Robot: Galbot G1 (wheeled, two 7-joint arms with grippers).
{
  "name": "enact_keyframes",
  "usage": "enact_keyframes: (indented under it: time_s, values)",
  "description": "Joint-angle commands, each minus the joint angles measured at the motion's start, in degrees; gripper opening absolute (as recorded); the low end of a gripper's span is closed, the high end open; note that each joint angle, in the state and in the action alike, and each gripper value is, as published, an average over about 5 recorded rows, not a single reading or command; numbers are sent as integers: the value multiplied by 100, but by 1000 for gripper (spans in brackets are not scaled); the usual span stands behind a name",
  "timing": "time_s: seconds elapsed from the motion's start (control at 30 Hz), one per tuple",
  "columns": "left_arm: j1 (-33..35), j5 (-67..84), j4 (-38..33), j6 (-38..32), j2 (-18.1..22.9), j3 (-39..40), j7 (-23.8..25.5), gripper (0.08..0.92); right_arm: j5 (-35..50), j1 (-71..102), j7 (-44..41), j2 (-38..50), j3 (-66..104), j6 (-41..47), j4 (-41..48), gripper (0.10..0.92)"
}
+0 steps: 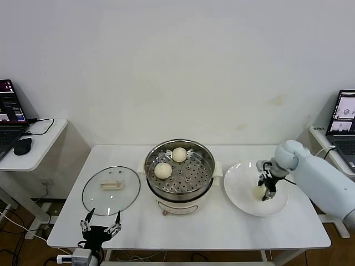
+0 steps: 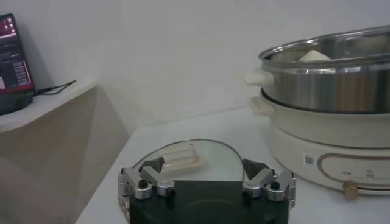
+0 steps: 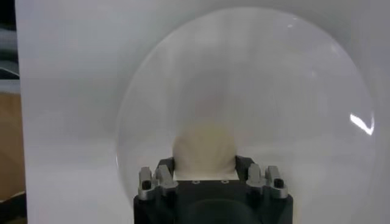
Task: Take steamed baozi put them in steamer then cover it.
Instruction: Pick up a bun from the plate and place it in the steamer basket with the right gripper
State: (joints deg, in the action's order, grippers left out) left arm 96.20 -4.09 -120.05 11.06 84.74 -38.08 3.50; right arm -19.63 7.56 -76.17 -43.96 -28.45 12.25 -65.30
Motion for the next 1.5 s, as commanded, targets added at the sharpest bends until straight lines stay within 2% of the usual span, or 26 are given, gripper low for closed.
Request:
enact_keyframes:
  time_s: [0.03,0.13,0.27,0.6,0.7,0.8,0.97,1.2,1.5]
  values:
    - [-13,6,-3,-2,-11,-4,-18,823,896,-1512,-378,18,-557,-52,-331,616]
    - [-24,29,-15,0,-16,-13,-31,823,1500,-2265,-579,-212,-947,-344,-215,614]
    - [-51,54,-31,-1,-17,-29,-38,823,2016,-2967,-812,-692,-1305,-1169,196,613]
    - [-76,63,-50,-15,-12,-109,-58,823,2356,-3678,-991,-1937,-1689,-3055,727,617]
    - [-36,81,-59,-25,-38,-149,-70,823,2538,-3556,-1049,-2115,-1725,-3674,685,619]
    - [-9,87,-69,-27,-48,-164,-80,823,2612,-3392,-1039,-2188,-1782,-3926,407,619]
    - [25,88,-128,-31,-16,-186,-103,823,2436,-3172,-963,-2291,-1787,-4163,-101,621]
    - [100,66,-185,-52,13,-190,-126,823,1736,-3033,-827,-2298,-2036,-4696,-677,627]
    - [113,35,-232,-62,117,-171,-134,823,832,-2733,-363,-2435,-2168,-5318,-700,628]
